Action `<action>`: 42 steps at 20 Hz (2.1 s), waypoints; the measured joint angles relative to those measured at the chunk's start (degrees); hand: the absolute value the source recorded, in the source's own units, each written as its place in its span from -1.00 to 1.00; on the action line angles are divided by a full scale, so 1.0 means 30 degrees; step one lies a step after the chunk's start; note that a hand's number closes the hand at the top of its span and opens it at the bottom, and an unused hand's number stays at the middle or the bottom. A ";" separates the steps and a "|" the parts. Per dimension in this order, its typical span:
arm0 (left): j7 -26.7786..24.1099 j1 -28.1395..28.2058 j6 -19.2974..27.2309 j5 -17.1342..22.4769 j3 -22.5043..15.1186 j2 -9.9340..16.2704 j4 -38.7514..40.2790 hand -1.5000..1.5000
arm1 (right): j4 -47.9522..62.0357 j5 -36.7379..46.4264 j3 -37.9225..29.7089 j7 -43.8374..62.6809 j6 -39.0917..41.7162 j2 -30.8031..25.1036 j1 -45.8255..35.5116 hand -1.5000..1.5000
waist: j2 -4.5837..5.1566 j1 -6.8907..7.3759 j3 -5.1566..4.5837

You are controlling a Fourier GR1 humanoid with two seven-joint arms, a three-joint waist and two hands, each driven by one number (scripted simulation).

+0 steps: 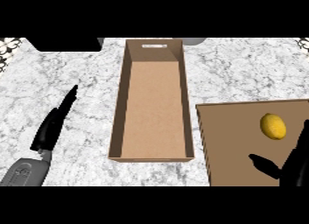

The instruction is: Pick the lemon from the tray and place it in the cardboard box

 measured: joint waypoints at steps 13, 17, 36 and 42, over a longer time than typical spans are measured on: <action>0.0034 0.0261 -0.1239 -0.1325 0.1387 -0.0942 -0.0397 0.00 | 0.1999 -0.1205 -0.1335 -0.0712 0.0238 -0.0689 -0.1657 -1.00 | -0.0077 -0.0028 -0.0087; -0.0069 0.0546 -0.1433 -0.1671 0.1595 -0.1252 -0.0571 0.00 | 0.2568 -0.1685 -0.1466 -0.1047 0.0373 -0.0825 -0.2223 -1.00 | -0.0101 -0.0034 -0.0131; -0.0417 0.0472 -0.2079 -0.2367 0.2406 -0.1696 -0.0363 0.00 | 0.7242 -0.0575 -0.2194 -0.1909 -0.1778 -0.1603 -0.4932 1.00 | -0.0243 0.0027 -0.0306; 0.0043 0.0194 -0.2115 -0.2559 0.2394 -0.1929 -0.0511 0.00 | 0.7589 0.1356 -0.2340 -0.1330 -0.3507 -0.1720 -0.5321 1.00 | -0.0253 0.0020 -0.0284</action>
